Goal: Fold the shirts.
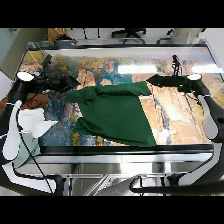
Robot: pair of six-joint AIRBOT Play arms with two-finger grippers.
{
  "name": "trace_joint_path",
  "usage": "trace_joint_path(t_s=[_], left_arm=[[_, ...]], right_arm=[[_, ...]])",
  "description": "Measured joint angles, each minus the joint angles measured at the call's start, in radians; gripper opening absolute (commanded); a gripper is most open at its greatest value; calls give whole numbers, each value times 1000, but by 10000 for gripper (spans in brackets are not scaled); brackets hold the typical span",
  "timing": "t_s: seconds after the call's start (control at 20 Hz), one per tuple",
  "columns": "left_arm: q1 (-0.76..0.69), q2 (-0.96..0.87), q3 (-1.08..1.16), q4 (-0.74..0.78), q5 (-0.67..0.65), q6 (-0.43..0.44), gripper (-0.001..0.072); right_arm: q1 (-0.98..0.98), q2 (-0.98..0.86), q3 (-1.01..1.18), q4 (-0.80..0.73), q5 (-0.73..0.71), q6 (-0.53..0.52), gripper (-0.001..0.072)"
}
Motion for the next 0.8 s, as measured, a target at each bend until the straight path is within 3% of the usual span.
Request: trace_joint_path(t_s=[0.1,0.3,0.6,0.65,0.7,0.75,0.8], left_arm=[[32,16,-11,54,-99,-43,644],[82,154,-241,154,-186,-95,645],[34,359,-725,178,5,-109,645],[16,375,-776,160,55,-109,644],[-2,385,-818,139,108,-109,644],[-21,390,-851,122,160,-110,644],[-40,389,-874,111,208,-110,643]], right_arm=[[-32,3,0,-69,12,50,571],[-45,-40,2,-147,19,102,580],[8,-171,77,-150,-18,123,573],[19,-188,93,-140,-24,125,552],[31,-202,108,-140,-29,125,383],[42,-212,117,-144,-30,126,258],[53,-221,126,-146,-24,129,220]])
